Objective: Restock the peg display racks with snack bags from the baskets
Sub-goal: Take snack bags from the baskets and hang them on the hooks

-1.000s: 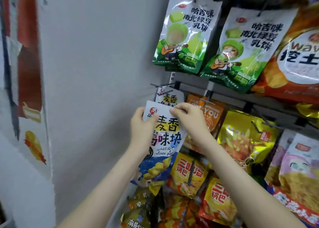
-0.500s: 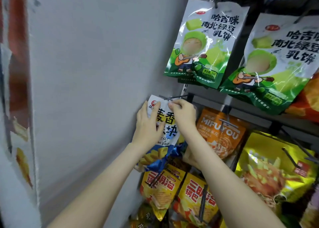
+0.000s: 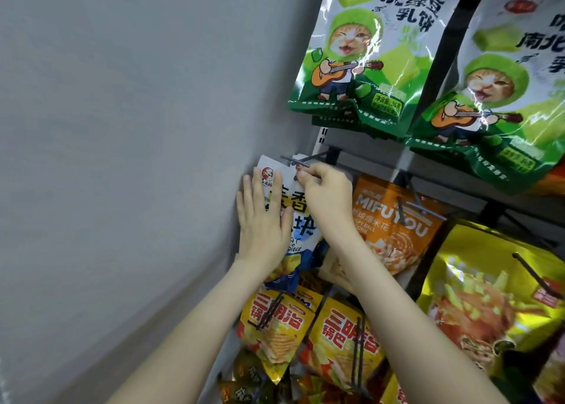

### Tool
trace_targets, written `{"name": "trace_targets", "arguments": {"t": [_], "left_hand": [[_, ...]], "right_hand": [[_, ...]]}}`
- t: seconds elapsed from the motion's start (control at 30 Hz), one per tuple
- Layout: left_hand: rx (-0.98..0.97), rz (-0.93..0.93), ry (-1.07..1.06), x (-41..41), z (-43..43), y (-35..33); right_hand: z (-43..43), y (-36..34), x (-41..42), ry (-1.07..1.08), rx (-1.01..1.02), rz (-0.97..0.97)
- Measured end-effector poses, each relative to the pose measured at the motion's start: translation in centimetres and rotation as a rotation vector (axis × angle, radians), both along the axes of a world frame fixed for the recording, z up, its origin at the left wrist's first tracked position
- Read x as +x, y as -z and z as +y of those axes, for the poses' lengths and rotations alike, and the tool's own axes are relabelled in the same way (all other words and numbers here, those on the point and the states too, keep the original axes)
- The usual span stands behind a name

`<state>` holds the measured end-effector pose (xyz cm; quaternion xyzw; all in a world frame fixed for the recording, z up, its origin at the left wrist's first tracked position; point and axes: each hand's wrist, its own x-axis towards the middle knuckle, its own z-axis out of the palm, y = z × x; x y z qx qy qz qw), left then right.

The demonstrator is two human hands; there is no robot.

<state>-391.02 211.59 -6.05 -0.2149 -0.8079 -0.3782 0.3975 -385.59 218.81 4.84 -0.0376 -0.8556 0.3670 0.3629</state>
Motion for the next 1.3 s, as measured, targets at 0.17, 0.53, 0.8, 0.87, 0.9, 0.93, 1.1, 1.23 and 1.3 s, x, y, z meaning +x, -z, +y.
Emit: {"name": "trace_targets", "arguments": {"t": [0.17, 0.53, 0.8, 0.87, 0.9, 0.93, 1.1, 1.23, 1.3], "left_hand": [[-0.079, 0.055, 0.014, -1.1, 0.2, 0.4], [-0.384, -0.046, 0.222, -5.0, 2.3, 0.7], [-0.352, -0.191, 0.342, -2.9, 2.4, 2.1], [-0.092, -0.308, 0.398, -0.5, 2.1, 2.6], [0.030, -0.361, 0.410, 1.2, 1.9, 2.9], [0.115, -0.388, 0.440, 3.2, 1.7, 3.2], [0.073, -0.344, 0.542, 13.7, 0.1, 6.1], [-0.018, -0.540, 0.671, 23.4, 0.3, 9.7], [-0.101, -0.618, 0.733, 28.6, 2.0, 12.0]], "right_hand": [[0.6, 0.3, -1.2, 0.053, 0.005, -0.008], [5.7, 6.2, -5.3, 0.462, 0.889, 0.083], [5.2, 8.2, -2.9, 0.353, 0.806, -0.183], [4.6, 9.2, -0.3, 0.286, 0.703, -0.148], [4.2, 9.7, 1.2, 0.253, 0.649, -0.152], [3.7, 10.1, 2.8, 0.216, 0.585, -0.170], [2.9, 13.4, 12.3, 0.094, 0.349, -0.203], [4.4, 17.8, 22.7, 0.087, 0.342, -0.280], [5.9, 20.3, 28.6, 0.097, 0.319, -0.343]]}}
